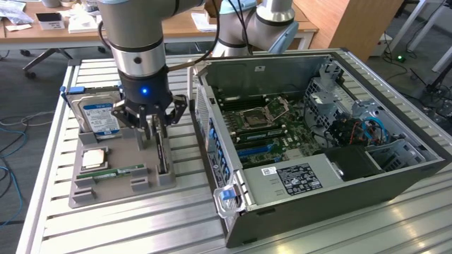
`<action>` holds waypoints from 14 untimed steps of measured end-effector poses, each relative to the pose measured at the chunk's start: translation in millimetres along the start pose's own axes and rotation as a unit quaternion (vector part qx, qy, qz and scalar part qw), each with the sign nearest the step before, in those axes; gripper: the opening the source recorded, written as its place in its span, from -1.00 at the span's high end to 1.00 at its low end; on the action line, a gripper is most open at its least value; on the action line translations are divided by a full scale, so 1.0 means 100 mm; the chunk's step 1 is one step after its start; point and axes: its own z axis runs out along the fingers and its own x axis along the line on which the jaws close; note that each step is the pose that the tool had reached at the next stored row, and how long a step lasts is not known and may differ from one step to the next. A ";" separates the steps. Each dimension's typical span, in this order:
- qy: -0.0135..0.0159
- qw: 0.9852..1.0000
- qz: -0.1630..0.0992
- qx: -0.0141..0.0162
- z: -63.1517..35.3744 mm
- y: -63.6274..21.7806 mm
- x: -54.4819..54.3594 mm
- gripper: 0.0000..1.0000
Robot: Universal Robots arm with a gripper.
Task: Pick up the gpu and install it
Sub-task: 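Pick up the gpu and move the gpu toward the slot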
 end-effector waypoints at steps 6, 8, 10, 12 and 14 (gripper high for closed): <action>0.000 1.000 -0.013 0.000 0.023 -0.001 0.00 0.17; 0.000 1.000 -0.015 0.000 0.027 -0.001 0.00 0.17; 0.000 1.000 -0.016 0.000 0.029 -0.001 -0.01 0.17; 0.000 1.000 -0.017 0.000 0.032 0.000 -0.02 0.17; 0.000 1.000 -0.017 0.000 0.048 0.000 -0.02 0.17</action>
